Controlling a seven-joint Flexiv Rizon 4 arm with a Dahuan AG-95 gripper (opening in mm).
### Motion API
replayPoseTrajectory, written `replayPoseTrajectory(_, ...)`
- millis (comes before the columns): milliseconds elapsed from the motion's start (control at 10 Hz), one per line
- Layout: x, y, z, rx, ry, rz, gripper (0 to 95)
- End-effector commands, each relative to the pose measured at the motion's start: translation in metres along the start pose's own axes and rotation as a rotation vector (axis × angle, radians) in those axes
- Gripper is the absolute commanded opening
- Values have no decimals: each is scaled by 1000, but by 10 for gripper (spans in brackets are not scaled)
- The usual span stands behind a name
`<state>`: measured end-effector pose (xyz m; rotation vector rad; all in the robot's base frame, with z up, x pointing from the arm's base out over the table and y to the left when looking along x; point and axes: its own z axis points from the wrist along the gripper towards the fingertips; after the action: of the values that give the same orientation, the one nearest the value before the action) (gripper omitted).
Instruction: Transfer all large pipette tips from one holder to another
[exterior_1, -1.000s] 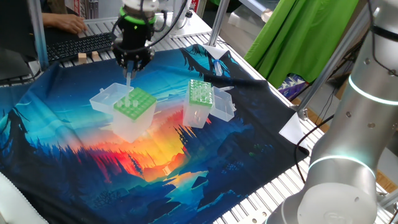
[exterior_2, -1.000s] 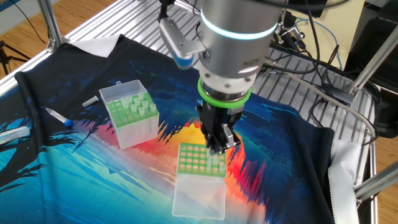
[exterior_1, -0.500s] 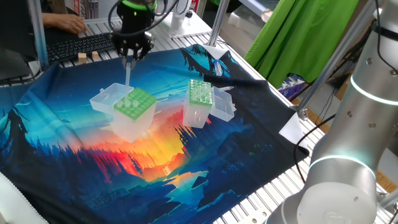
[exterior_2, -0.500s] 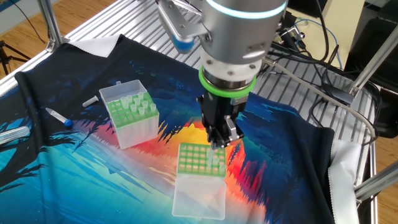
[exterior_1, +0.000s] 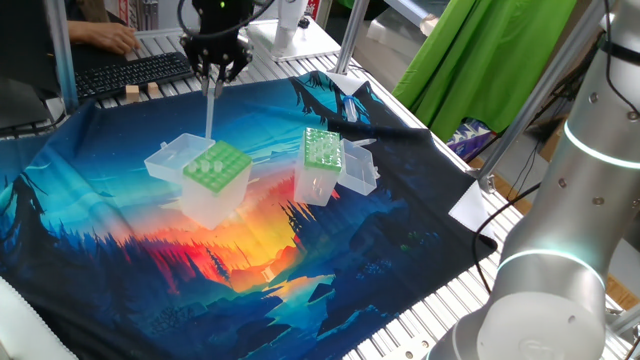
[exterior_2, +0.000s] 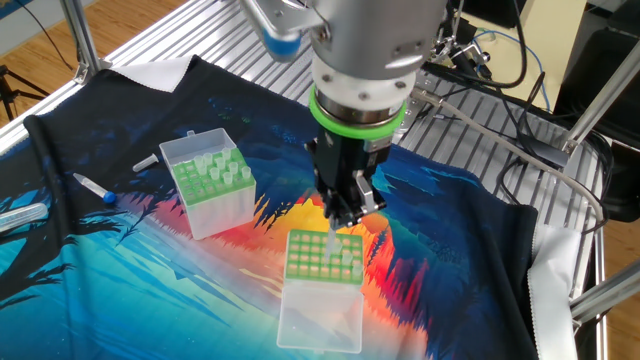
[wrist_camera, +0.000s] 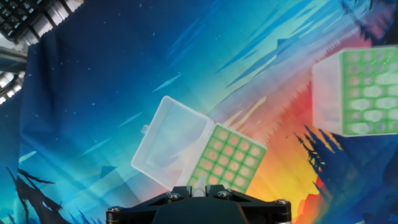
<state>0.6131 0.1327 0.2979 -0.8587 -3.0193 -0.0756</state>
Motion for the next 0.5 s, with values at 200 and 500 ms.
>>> replayPoseTrajectory(200,-9,-5,-7,19,-9,-41,0)
replayPoseTrajectory(500,-22,-21,-7,21,-14,-98,0)
